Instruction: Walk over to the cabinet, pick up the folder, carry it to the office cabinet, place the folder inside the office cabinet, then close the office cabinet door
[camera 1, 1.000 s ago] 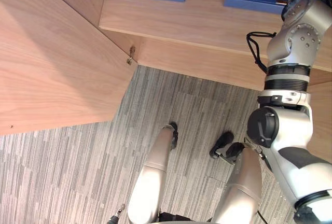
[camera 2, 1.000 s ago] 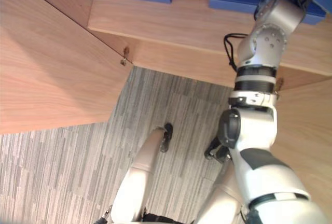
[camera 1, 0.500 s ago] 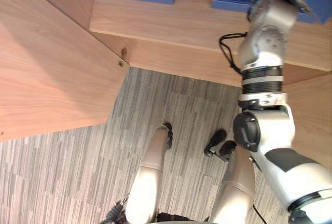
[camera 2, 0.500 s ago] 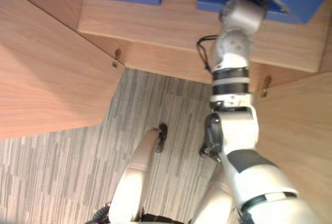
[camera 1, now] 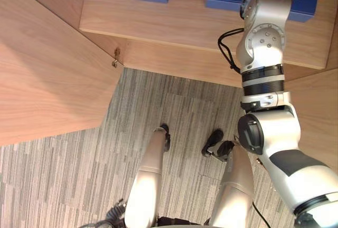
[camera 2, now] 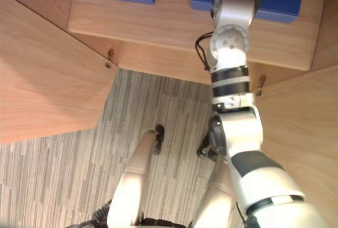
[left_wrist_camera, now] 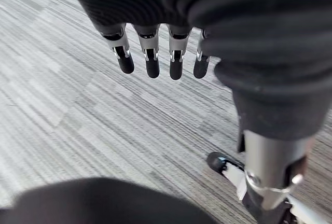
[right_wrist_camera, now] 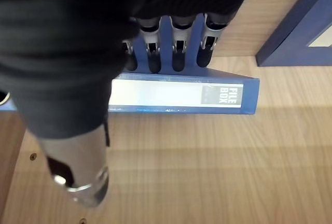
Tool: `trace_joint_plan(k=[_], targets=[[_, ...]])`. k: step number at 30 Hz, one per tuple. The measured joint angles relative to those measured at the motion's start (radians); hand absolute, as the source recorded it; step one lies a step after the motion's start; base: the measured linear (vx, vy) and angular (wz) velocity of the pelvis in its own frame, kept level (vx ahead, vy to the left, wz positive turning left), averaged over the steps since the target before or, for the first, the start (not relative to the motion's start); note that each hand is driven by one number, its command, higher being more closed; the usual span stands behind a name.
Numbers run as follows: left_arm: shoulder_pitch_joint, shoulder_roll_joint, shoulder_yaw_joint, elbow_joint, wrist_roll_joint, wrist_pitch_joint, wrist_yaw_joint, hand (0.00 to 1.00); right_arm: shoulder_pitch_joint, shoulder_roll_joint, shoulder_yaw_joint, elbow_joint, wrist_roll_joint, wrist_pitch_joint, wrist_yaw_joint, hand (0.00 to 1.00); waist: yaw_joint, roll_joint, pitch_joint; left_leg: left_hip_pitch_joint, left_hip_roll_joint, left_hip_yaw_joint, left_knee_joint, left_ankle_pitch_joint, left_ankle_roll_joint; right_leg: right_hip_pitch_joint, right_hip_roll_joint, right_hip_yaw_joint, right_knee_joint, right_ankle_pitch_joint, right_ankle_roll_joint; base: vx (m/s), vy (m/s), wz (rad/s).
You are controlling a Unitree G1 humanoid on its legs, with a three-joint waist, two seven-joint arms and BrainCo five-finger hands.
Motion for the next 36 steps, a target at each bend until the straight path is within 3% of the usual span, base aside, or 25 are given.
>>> trace_joint_plan(k=[14, 22, 26, 34, 36], targets=[[0.013, -0.062, 0.030, 0.082, 0.022, 0.007, -0.004, 0.00, 0.041, -0.089, -0.072, -0.072, -0.033, -0.002, -0.028, 0.00, 0.016, 0.000, 0.000, 0.015, -0.002, -0.006, -0.014, 0.003, -0.005, 0.016, -0.003, -0.011, -0.005, -0.005, -0.001, 0.02, 0.040, 0.01], [0.013, -0.062, 0.031, 0.078, 0.021, 0.005, -0.004, 0.00, 0.168, -0.092, -0.074, -0.160, -0.196, 0.022, -0.060, 0.00, 0.009, 0.000, 0.000, 0.016, 0.001, -0.002, -0.020, 0.003, -0.004, 0.017, 0.000, -0.011, -0.016, -0.004, -0.002, 0.02, 0.046, -0.01], [0.013, -0.063, 0.032, 0.077, 0.020, 0.002, -0.004, 0.00, 0.240, -0.091, -0.087, -0.162, -0.232, 0.059, -0.068, 0.00, 0.007, 0.000, 0.000, 0.019, 0.004, 0.002, -0.024, 0.003, -0.004, 0.020, 0.002, -0.011, -0.024, 0.000, -0.006, 0.02, 0.052, -0.03], [0.014, -0.063, 0.042, 0.074, 0.024, -0.016, -0.005, 0.00, 0.351, -0.082, -0.102, -0.141, -0.426, 0.205, -0.059, 0.00, -0.001, 0.000, 0.000, 0.035, 0.015, 0.010, -0.036, 0.002, 0.002, 0.035, 0.014, -0.011, -0.047, 0.008, -0.005, 0.02, 0.057, -0.04], [0.014, -0.063, 0.040, 0.069, 0.024, -0.019, -0.006, 0.00, 0.376, -0.072, -0.093, -0.135, -0.430, 0.221, -0.049, 0.00, -0.004, 0.000, 0.000, 0.035, 0.020, 0.011, -0.038, 0.002, 0.002, 0.035, 0.021, -0.011, -0.055, 0.013, -0.005, 0.01, 0.054, -0.09]])
